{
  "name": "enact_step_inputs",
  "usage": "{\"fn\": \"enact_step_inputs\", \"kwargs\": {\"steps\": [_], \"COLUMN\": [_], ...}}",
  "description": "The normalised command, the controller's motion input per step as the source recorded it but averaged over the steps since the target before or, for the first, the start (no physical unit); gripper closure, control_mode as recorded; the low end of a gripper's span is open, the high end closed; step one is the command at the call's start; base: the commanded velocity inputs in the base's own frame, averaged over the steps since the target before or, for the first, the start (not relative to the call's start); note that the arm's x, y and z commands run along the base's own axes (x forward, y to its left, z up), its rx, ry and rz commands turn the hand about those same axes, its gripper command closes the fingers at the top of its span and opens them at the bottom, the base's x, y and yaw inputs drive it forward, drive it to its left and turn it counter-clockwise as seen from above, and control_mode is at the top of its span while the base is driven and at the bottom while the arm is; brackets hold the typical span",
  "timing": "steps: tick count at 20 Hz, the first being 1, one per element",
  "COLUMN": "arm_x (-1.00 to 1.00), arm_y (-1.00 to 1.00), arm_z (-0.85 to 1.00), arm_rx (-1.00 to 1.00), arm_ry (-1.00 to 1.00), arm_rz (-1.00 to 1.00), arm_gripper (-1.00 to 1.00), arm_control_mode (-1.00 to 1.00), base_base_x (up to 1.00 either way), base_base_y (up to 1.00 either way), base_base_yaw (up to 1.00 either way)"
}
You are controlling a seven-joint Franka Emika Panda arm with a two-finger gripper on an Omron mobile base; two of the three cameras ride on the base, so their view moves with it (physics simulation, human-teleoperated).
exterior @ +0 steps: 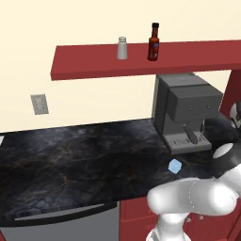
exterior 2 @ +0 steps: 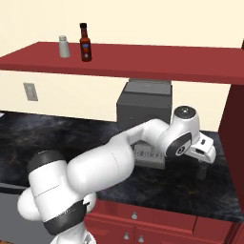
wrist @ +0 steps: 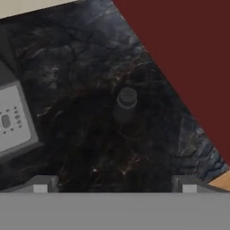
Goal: There are various items on the counter. Only move the condiments/shakers into the cabinet.
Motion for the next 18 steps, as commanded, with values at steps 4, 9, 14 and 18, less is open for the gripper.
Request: {"fn": "enact_step_inputs", "kwargs": {"steps": [4, 9, 14, 18], "arm_x": [0.58, 0.15, 0.00, 0.00], "arm_y": [-0.41, -0.47, -0.46, -0.08], "arm_z": [-0.24, -0.42, -0.30, -0.01], "arm_rx": [0.00, 0.00, 0.01, 0.04], "arm_ry": [0.07, 0.06, 0.01, 0.00], "arm_rz": [0.00, 0.01, 0.01, 0.00], "arm_gripper": [-1.00, -1.00, -1.00, -1.00], "arm_control_mode": [-1.00, -1.00, -1.00, -1.00], "base_base_x": [0.00, 0.00, 0.00, 0.00], "base_base_y": [0.00, 0.00, 0.00, 0.00], "base_base_yaw": [0.00, 0.00, 0.00, 0.00]}}
